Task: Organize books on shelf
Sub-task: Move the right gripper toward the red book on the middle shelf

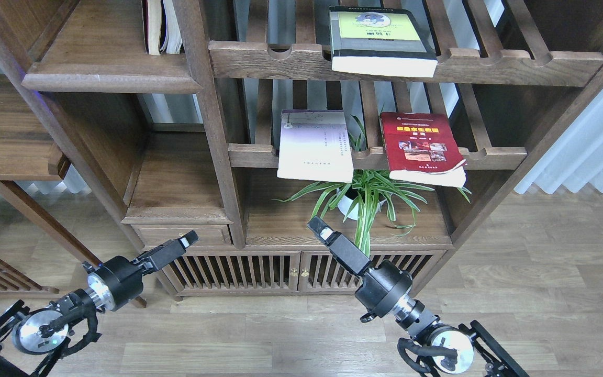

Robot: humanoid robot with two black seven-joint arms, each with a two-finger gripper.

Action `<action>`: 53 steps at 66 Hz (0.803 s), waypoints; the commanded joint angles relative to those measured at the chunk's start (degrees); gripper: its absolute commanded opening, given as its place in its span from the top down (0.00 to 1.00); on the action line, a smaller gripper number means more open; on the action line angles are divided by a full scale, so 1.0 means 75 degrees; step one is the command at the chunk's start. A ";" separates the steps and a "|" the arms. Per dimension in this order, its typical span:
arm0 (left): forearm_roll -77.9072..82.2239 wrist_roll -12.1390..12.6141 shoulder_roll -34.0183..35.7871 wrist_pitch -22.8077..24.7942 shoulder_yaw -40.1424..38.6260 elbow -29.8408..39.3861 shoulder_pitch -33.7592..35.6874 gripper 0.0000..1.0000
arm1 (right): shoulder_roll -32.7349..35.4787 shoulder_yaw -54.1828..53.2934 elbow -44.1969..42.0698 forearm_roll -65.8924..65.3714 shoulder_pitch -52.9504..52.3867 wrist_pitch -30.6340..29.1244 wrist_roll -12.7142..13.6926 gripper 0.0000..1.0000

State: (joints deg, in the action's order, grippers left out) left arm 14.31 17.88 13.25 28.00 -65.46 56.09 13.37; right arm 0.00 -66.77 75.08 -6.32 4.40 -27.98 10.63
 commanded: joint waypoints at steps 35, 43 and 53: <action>-0.0654 0.0605 -0.0032 0.0000 -0.0355 -0.0049 -0.0013 0.00 | 0.0000 -0.0062 -0.1163 0.0034 -0.0094 -0.0003 -0.0057 0.01; -0.0666 0.0593 -0.0043 0.0000 -0.0366 -0.0060 -0.0083 0.00 | 0.0000 -0.0050 -0.1199 0.0034 -0.0188 -0.0003 -0.0092 0.01; -0.0783 0.0569 -0.0055 0.0000 -0.0390 -0.0049 -0.0212 0.00 | 0.0000 0.0044 -0.1187 0.0326 -0.0176 -0.0003 -0.0104 0.01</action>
State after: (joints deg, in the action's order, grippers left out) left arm 9.18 22.23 12.90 28.00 -68.26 55.70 12.43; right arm 0.00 -67.01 66.17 -5.74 3.02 -28.01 9.88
